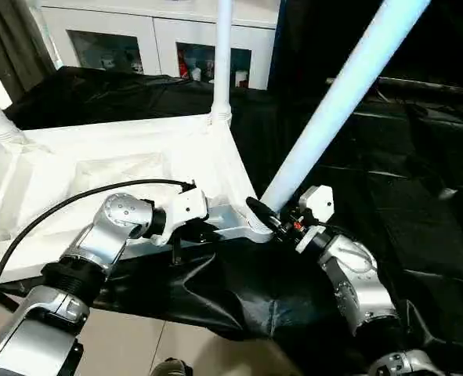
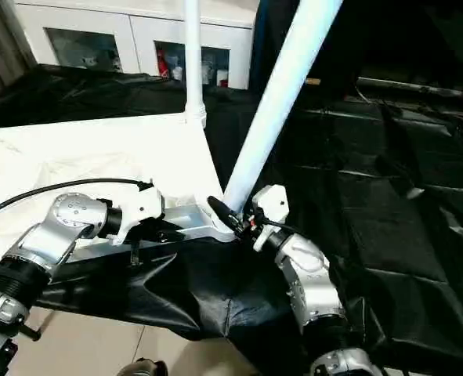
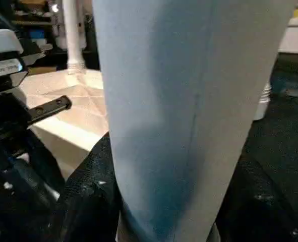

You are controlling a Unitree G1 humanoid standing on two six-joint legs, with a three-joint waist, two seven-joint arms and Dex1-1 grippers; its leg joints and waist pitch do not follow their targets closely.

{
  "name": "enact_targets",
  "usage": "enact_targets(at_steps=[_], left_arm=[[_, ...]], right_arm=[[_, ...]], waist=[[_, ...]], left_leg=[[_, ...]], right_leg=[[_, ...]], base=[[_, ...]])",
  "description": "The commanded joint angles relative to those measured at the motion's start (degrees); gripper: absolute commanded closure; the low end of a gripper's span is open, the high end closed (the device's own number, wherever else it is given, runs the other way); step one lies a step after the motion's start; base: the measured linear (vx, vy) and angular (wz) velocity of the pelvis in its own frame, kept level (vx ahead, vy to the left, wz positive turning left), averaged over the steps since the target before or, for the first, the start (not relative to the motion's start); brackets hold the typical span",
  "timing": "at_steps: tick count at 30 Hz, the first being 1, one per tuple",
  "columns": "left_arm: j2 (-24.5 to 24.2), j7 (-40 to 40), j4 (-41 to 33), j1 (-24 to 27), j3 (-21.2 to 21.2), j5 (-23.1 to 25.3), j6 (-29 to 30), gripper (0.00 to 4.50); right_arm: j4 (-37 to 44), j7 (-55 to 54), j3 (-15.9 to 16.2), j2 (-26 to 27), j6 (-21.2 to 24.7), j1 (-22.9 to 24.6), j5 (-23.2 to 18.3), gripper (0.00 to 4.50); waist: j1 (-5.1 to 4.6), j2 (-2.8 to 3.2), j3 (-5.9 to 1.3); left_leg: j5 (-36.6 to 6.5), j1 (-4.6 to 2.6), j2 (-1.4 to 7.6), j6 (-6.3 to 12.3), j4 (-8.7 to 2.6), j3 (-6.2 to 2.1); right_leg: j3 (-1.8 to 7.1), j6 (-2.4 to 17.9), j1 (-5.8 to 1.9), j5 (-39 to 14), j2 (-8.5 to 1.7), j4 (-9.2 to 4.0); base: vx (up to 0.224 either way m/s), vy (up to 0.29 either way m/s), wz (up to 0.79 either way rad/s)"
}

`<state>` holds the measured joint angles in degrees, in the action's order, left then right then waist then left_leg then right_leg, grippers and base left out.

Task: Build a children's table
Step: Insert table leg to table base

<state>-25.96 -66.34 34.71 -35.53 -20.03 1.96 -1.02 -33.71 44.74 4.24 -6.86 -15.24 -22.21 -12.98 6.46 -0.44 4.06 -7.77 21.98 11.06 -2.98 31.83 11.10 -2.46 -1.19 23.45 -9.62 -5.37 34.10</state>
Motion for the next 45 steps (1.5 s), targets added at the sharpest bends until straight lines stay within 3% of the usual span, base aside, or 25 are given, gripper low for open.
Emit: enact_targets(at_steps=[1,2,3,7,9,12,21,24,29,45], left_arm=[[-0.1,-3.2,-2.3,-1.4,-0.9,0.1,-1.1,4.5],[-0.2,-4.7,-3.1,-1.2,-1.0,-0.6,-0.7,4.5],[-0.2,-4.7,-3.1,-1.2,-1.0,-0.6,-0.7,4.5],[-0.6,-5.6,-4.2,-0.9,-2.0,0.1,-0.8,4.5],[-0.7,-5.6,-4.5,-0.7,-2.0,0.0,-0.6,4.5],[-0.7,-5.6,-5.1,-0.5,-2.1,0.1,-0.5,4.5],[-1.2,-7.8,-5.8,-0.3,-2.2,-0.5,-2.1,4.5],[-1.2,-10.8,-6.4,0.0,-2.9,-1.6,-2.8,4.5],[-1.1,-12.8,-7.3,0.3,-3.6,-2.1,-3.0,4.5],[-0.3,-9.8,-5.2,-0.6,-2.0,-1.2,-1.0,4.5]], right_arm=[[-6.4,2.1,2.0,-1.1,7.2,0.9,2.1,2.59],[-8.1,4.1,2.3,-1.8,9.0,-1.5,2.0,2.59],[-8.1,4.1,2.3,-1.8,9.0,-1.5,2.0,2.59],[-12.5,10.0,3.6,-4.1,11.0,-6.9,2.7,2.59],[-12.8,11.0,4.0,-4.5,11.0,-7.5,3.0,2.59],[-14.0,14.1,4.1,-5.3,10.9,-8.5,3.0,2.59],[-13.6,19.1,4.1,-5.8,8.2,-5.7,2.1,2.59],[-13.7,20.5,5.3,-6.2,6.4,-4.8,3.6,2.59],[-13.8,20.7,5.5,-6.3,5.9,-4.3,4.0,2.59],[-17.3,16.2,3.2,-4.6,5.0,-5.2,3.5,2.59]], waist=[[-0.14,0.59,-2.84],[-0.28,0.01,-2.7],[-0.22,0.24,-2.76],[-0.23,-0.78,-2.63],[-0.08,-0.74,-2.71],[-0.04,-1.35,-2.84],[0.37,-1.02,-2.84],[0.41,-0.45,-2.65],[0.34,-0.59,-2.62],[-0.05,-0.3,-1.99]], left_leg=[[-33.8,-1.9,2.14,-2.77,-4.74,-1.92],[-33.8,-1.81,2.18,-2.69,-4.79,-1.83],[-33.7,-1.75,2.14,-2.75,-4.74,-1.99],[-32.4,-1.81,2.4,-2.64,-4.81,-1.76],[-31.4,-1.73,2.39,-2.49,-4.82,-1.71],[-30.2,-1.6,2.41,-2.1,-4.78,-1.57],[-28.8,-1.6,2.47,-1.97,-4.79,-1.27],[-29.9,-1.6,2.52,-2.36,-4.96,-1.4],[-30.2,-1.63,2.51,-2.34,-5.02,-1.29],[-36.4,-2.04,2.61,-3.48,-5.42,-1.99]], right_leg=[[1.87,9.4,-0.54,-30.0,-3.2,-5.54],[1.88,9.2,-0.52,-30.7,-3.22,-5.71],[1.85,9.2,-0.61,-31.2,-3.36,-5.5],[2.0,9.1,-0.35,-30.5,-3.38,-5.57],[2.04,9.4,-0.47,-29.0,-3.43,-5.36],[1.99,9.9,-0.68,-27.4,-3.35,-5.1],[2.0,11.3,-0.83,-23.2,-3.13,-4.74],[1.99,11.3,-0.79,-23.2,-3.05,-4.77],[2.02,12.0,-0.86,-21.2,-2.87,-4.62],[2.16,9.4,-0.04,-31.1,-3.38,-5.8]], base=[[0.0,0.0,0.0],[0.0,0.0,0.0],[0.0,0.0,0.0],[0.0,0.0,0.0],[0.0,0.0,0.0],[0.0,0.0,0.0],[0.0,0.0,0.0],[0.0,0.0,0.0],[0.0,0.0,0.0],[0.0,0.0,0.0]])
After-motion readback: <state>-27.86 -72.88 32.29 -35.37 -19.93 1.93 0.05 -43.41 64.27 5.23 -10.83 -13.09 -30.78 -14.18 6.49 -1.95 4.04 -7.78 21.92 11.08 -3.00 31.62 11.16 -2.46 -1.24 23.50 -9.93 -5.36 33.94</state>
